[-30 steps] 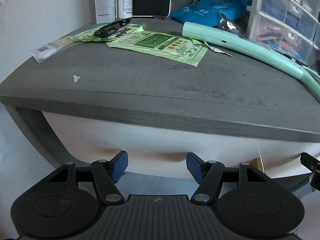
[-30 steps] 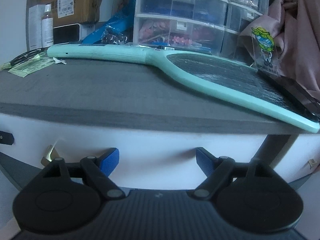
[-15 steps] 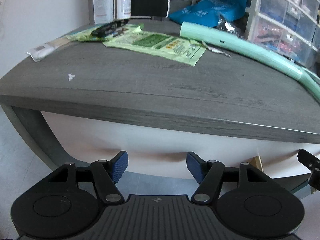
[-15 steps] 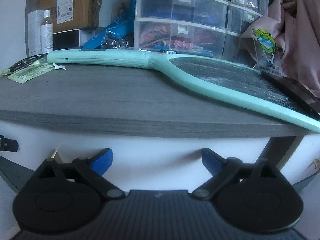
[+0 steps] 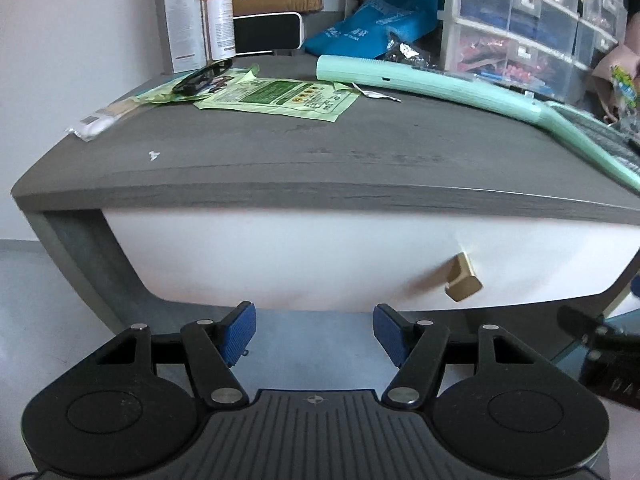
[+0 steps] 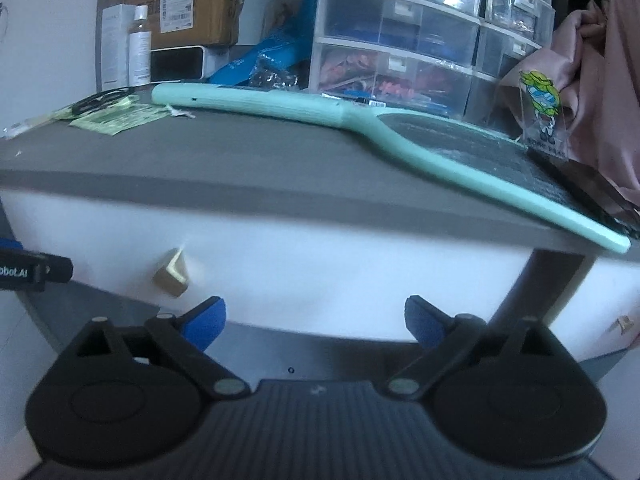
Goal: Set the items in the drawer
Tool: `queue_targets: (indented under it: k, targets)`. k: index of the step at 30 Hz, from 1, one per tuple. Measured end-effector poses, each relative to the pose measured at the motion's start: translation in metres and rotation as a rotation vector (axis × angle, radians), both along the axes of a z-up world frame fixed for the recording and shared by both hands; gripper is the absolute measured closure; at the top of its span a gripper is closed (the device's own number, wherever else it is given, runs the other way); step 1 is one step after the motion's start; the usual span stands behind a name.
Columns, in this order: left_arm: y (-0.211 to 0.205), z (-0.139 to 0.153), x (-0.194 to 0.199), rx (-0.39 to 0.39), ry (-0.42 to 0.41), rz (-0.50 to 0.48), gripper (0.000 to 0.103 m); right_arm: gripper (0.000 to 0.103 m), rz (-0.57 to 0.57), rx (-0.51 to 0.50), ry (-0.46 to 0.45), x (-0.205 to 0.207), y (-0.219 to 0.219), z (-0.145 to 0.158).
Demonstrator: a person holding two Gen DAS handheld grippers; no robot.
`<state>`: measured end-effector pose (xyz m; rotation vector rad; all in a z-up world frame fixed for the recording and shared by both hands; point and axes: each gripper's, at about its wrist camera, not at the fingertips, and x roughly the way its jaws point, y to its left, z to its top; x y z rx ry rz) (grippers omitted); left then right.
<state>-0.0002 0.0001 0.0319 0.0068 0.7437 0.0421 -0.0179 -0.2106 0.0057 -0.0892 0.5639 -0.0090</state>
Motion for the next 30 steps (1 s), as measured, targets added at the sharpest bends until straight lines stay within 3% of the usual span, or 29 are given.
queue_targets:
  k: [11,30]
  targets:
    - [0.003,0.011,-0.026,0.005,-0.045,0.017,0.036,0.0,-0.03,-0.004,0.025,-0.027,0.003,0.0]
    - [-0.004,0.013,-0.035,0.015,-0.037,0.006,0.036,0.0,-0.035,-0.009,0.005,-0.038,0.004,0.007]
